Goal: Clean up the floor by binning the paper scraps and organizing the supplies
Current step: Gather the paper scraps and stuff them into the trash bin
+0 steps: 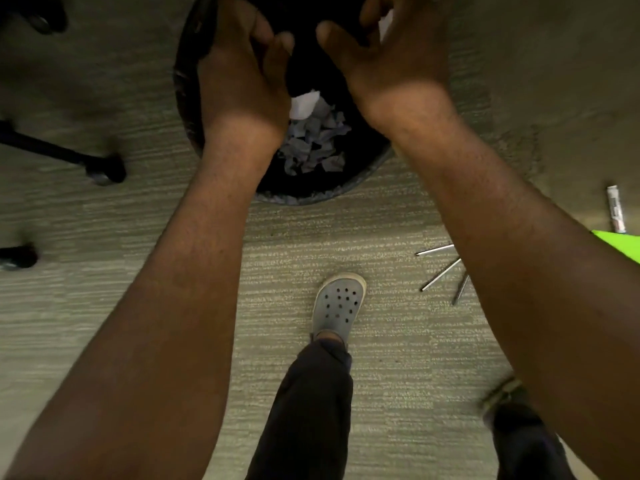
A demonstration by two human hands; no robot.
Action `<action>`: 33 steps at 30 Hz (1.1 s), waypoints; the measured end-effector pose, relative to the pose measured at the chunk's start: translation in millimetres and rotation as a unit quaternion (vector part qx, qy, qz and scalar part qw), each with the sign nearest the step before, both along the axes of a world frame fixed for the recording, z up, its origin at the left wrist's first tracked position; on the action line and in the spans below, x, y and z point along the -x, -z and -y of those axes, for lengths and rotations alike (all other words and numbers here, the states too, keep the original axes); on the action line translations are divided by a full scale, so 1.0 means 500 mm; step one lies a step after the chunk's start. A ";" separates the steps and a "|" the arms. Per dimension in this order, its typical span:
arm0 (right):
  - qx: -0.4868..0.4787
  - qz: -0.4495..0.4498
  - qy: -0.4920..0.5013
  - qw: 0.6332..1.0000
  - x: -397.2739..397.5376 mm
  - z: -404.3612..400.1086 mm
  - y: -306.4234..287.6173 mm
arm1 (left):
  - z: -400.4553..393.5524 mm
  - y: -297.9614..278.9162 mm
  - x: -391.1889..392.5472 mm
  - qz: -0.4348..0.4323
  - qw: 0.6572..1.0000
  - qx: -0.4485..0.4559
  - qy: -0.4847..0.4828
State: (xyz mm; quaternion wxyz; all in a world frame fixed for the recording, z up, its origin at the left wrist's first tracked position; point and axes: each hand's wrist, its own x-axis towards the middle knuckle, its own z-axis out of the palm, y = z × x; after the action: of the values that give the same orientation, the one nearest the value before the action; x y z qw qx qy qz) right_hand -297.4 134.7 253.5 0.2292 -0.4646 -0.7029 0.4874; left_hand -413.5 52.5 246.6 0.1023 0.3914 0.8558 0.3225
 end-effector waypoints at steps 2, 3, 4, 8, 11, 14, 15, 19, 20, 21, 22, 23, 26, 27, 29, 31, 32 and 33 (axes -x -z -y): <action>-0.022 0.017 0.002 1.000 0.005 0.002 0.004 | -0.001 0.008 0.000 -0.013 1.000 0.026 -0.007; -0.033 0.015 0.009 0.999 0.008 0.005 0.005 | -0.002 0.008 -0.004 -0.006 0.999 0.038 -0.015; -0.036 0.007 0.017 0.999 0.011 0.006 0.009 | -0.003 0.010 -0.007 -0.002 0.999 0.046 -0.019; -0.014 -0.032 0.021 0.999 0.022 0.006 0.031 | 0.002 0.023 -0.003 -0.022 0.998 0.058 0.006; -0.058 -0.044 0.050 0.996 0.034 0.013 0.043 | 0.005 0.041 0.010 -0.028 0.997 0.078 0.012; -0.095 -0.050 0.094 0.990 0.043 0.021 0.052 | 0.011 0.048 0.006 -0.100 0.992 0.076 -0.014; -0.095 -0.055 0.110 0.988 0.043 0.023 0.055 | 0.012 0.047 0.002 -0.105 0.992 0.071 -0.026; -0.112 -0.051 0.090 0.988 0.041 0.022 0.070 | 0.012 0.057 0.000 -0.085 0.994 0.065 -0.032; -0.101 -0.015 0.040 0.994 0.041 0.021 0.075 | 0.013 0.064 0.000 -0.076 0.994 0.076 -0.023; -0.079 0.052 -0.028 0.995 0.042 0.020 0.079 | 0.014 0.072 -0.001 -0.072 0.991 0.108 -0.016; -0.060 0.130 -0.099 0.985 0.039 0.020 0.087 | 0.016 0.080 -0.003 -0.068 0.985 0.158 -0.007; -0.039 0.191 -0.159 0.968 0.034 0.020 0.098 | 0.019 0.089 -0.005 -0.055 0.976 0.212 0.008; -0.031 0.258 -0.232 0.937 0.012 0.024 0.109 | 0.030 0.104 -0.009 0.032 0.941 0.331 0.057; -0.054 0.256 -0.234 0.936 0.004 0.025 0.110 | 0.034 0.104 -0.013 0.039 0.937 0.340 0.063; -0.114 0.229 -0.214 0.943 -0.020 0.032 0.103 | 0.043 0.100 -0.028 0.030 0.948 0.310 0.070; -0.168 0.192 -0.161 0.953 -0.057 0.037 0.092 | 0.052 0.086 -0.060 0.016 0.970 0.229 0.079; -0.183 0.177 -0.132 0.958 -0.079 0.042 0.086 | 0.059 0.077 -0.081 0.012 0.980 0.179 0.082; -0.189 0.163 -0.105 0.963 -0.103 0.048 0.082 | 0.065 0.068 -0.106 0.011 0.988 0.128 0.088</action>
State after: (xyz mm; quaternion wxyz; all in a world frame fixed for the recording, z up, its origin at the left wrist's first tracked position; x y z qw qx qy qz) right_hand -245.9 110.5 212.3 0.1422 -0.4097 -0.8549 0.2848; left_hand -360.4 20.1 212.5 0.1889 0.4449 0.8513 0.2041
